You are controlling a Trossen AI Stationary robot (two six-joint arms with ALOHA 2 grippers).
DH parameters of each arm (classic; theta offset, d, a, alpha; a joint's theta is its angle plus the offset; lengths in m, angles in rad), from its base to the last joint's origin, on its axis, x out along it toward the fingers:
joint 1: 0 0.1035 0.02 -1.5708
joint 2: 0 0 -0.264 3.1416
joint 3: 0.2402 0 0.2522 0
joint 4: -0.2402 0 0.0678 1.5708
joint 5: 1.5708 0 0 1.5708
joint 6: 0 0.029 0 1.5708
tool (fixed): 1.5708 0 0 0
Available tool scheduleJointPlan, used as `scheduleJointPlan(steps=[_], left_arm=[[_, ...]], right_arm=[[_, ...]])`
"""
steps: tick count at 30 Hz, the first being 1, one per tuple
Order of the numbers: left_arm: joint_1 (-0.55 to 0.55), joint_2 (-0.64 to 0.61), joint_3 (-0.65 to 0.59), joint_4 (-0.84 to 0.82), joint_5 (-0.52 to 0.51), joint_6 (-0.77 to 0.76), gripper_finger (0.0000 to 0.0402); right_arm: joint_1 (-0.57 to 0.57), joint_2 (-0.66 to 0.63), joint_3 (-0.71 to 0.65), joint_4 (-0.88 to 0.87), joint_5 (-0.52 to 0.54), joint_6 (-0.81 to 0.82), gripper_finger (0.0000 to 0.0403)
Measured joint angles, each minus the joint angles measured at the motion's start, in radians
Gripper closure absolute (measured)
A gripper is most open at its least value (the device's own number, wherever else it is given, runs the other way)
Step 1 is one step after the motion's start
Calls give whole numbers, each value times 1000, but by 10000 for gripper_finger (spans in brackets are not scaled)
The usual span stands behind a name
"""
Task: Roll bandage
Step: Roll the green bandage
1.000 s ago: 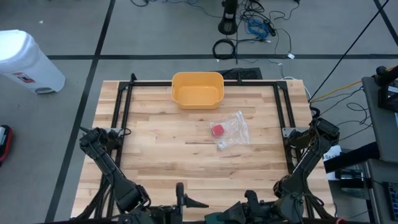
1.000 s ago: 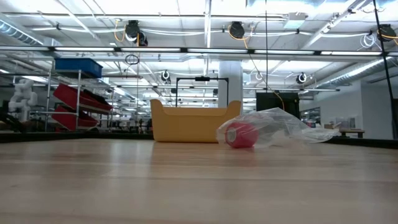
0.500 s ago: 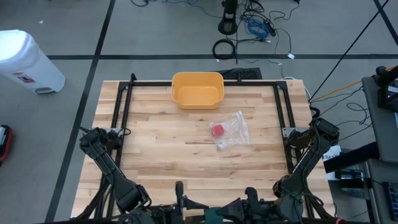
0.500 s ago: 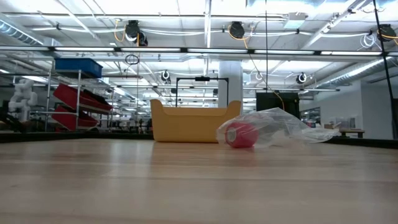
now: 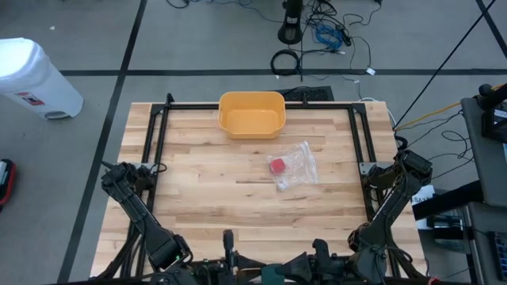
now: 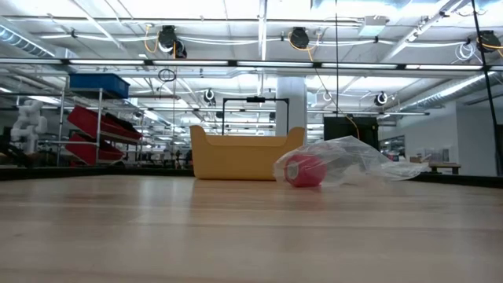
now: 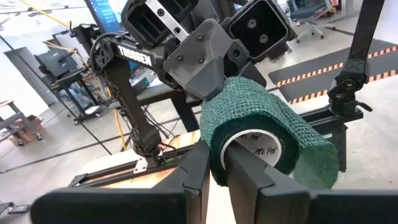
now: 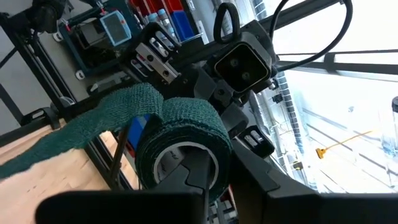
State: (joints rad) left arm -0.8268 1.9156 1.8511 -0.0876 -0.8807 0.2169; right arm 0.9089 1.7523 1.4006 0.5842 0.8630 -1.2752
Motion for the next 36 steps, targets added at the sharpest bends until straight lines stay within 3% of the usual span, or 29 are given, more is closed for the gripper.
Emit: scheduleJointPlan(steps=[4,11,23,30,36], left_arm=[[0,0,0,-4,-19,9,354],[2,0,0,-6,-42,20,355],[0,0,0,-11,-78,38,355],[-5,0,0,-14,-102,54,355],[-8,0,0,-13,-101,61,355]], right_arm=[[0,0,0,1,25,-18,353],[4,0,0,4,159,-49,328],[22,0,0,38,200,-50,295],[49,0,0,37,339,-108,268],[70,0,0,38,343,-125,253]])
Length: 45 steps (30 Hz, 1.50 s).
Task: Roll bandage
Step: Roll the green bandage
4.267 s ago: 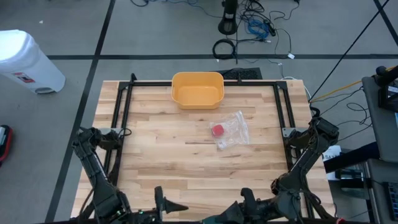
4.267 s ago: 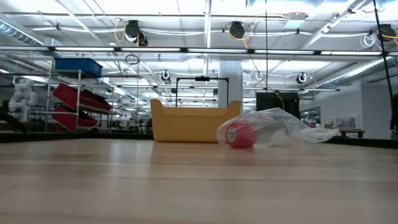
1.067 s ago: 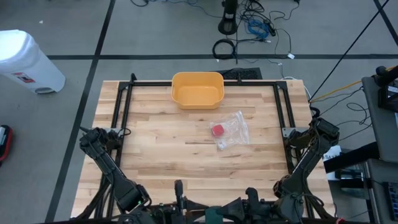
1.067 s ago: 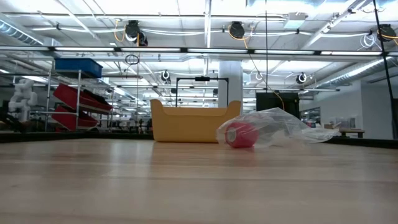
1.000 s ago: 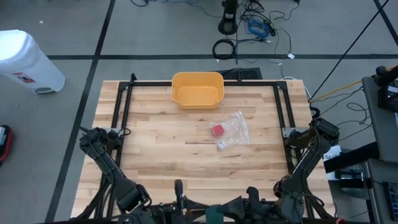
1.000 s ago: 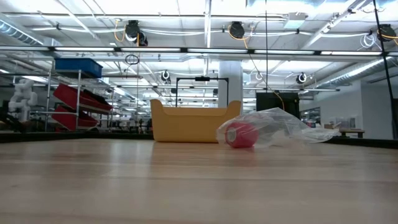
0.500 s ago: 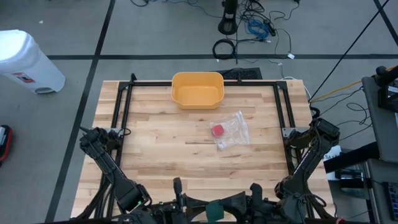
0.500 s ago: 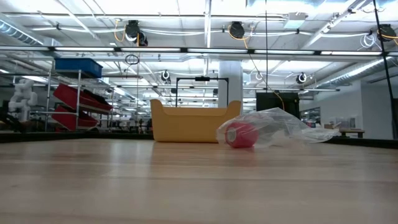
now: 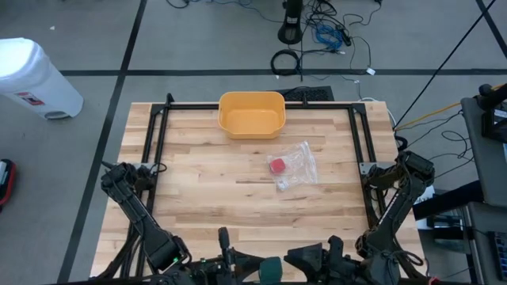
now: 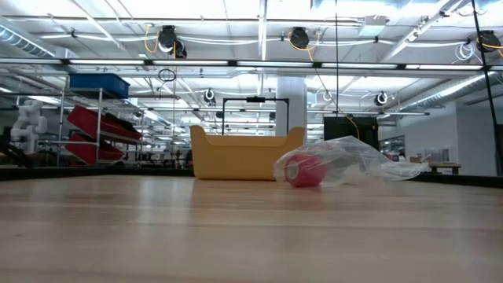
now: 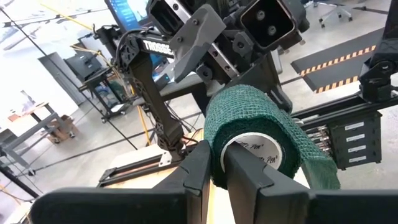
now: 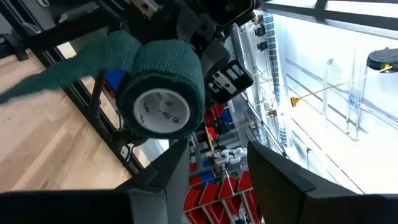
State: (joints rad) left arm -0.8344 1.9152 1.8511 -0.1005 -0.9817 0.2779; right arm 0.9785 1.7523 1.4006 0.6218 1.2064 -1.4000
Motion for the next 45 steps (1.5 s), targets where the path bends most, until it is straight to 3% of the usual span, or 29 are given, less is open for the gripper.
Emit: scheduleJointPlan(steps=[10,16,19,23,27,37,45], left_arm=[[-26,0,8,17,-61,78,355],[-63,-1,24,35,-90,112,355],[-88,-1,35,40,-99,132,355],[-112,-1,56,43,-108,152,355],[-124,-1,70,51,-110,157,355],[-122,-2,71,191,-151,315,355],[-129,-1,71,198,-233,343,355]], right_arm=[[7,0,0,89,8,122,252],[30,-1,0,-97,63,106,252],[35,0,0,-206,-11,80,252],[22,7,0,-330,-191,85,251],[-16,39,1,-273,-293,-43,246],[-91,226,1,62,-370,-752,205],[-62,255,0,125,-378,-767,197]])
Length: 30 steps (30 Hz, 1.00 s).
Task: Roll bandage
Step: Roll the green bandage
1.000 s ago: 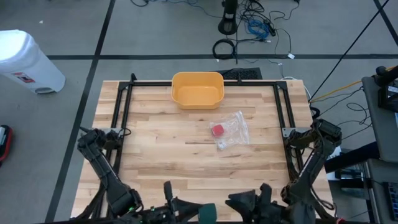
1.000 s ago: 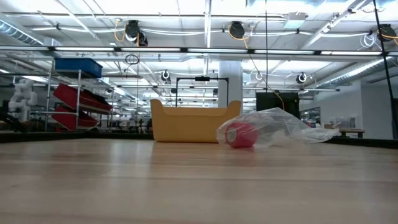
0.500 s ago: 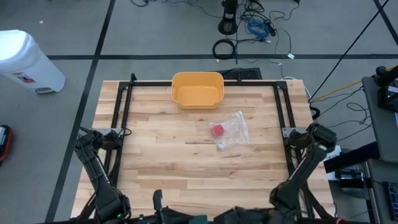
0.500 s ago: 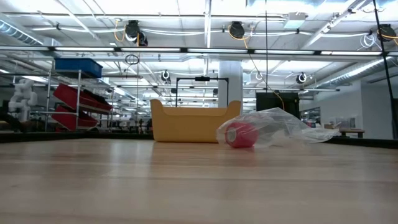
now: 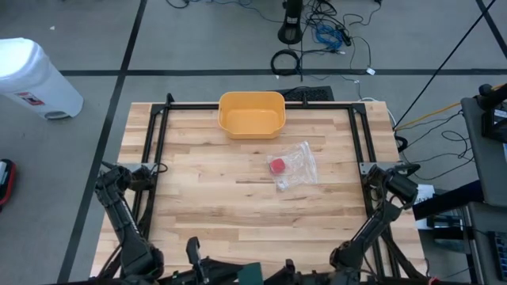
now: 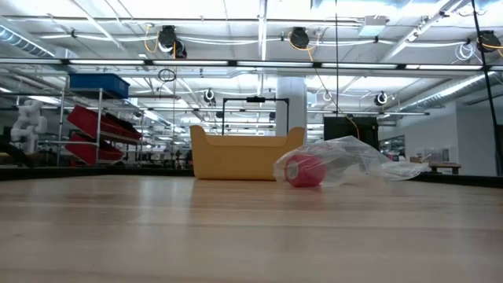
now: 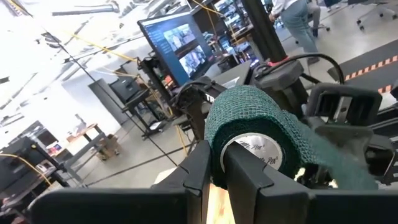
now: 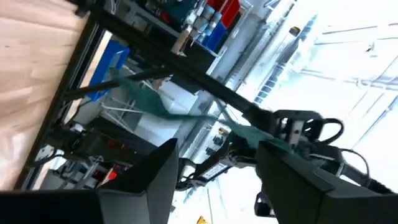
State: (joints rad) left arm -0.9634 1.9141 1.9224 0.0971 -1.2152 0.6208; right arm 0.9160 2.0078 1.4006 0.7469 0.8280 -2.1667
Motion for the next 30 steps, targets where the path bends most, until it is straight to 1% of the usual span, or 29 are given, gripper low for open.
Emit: scheduleJointPlan(steps=[5,16,21,25,30], left_arm=[[-2,0,0,1,-2,16,355],[-1,0,0,0,-2,16,355],[-1,0,0,0,-2,16,355],[-1,0,0,0,-2,16,355],[-1,0,0,0,-2,23,355]], right_arm=[[35,1,0,51,-20,-30,197],[57,1,0,46,-16,-72,197],[23,1,0,41,-19,-82,197],[-8,1,0,0,14,-81,197],[-13,0,0,-20,39,-71,197]])
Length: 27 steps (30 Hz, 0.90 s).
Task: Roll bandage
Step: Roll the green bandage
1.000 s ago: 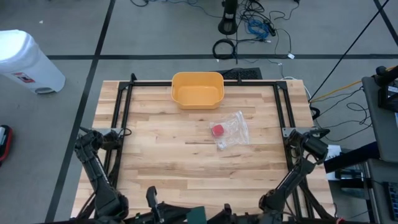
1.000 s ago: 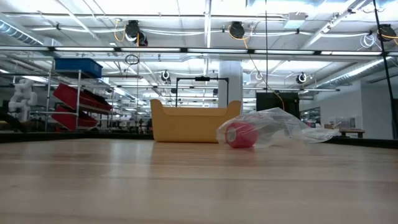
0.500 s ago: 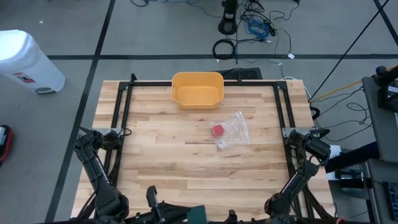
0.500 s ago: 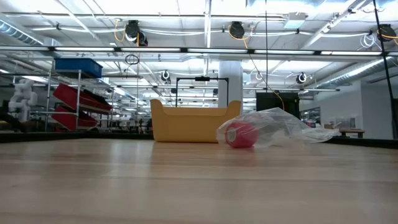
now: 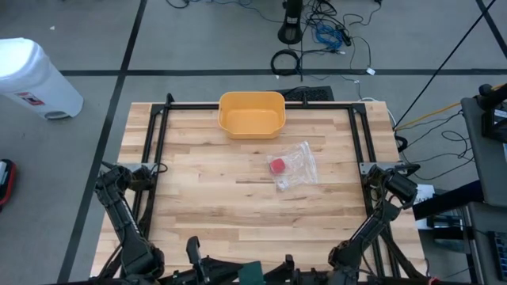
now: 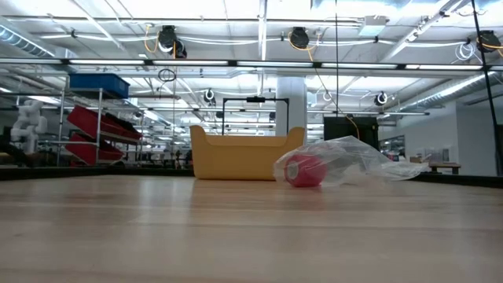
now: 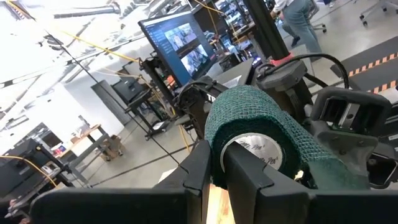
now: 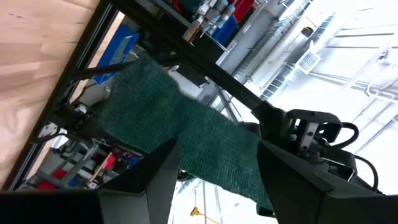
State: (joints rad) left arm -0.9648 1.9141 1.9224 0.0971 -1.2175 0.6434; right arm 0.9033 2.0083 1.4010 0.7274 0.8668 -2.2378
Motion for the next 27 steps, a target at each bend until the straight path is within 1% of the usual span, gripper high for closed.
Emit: scheduleJointPlan(steps=[5,9,13,16,20,24,27], left_arm=[[0,0,0,0,0,2,355],[0,0,0,-1,0,1,355],[0,0,0,-1,0,0,355],[0,0,0,0,-3,1,355],[0,0,0,-1,-13,8,355],[0,0,0,-1,-16,9,355],[0,1,0,0,-17,1,355]], right_arm=[[8,0,0,0,2,37,197],[8,-1,0,-28,52,55,197],[9,-1,0,-71,77,88,197],[20,-2,0,-109,78,105,197],[35,-2,0,-114,74,97,197],[35,-2,0,-120,75,86,197],[22,-1,0,-158,85,96,197]])
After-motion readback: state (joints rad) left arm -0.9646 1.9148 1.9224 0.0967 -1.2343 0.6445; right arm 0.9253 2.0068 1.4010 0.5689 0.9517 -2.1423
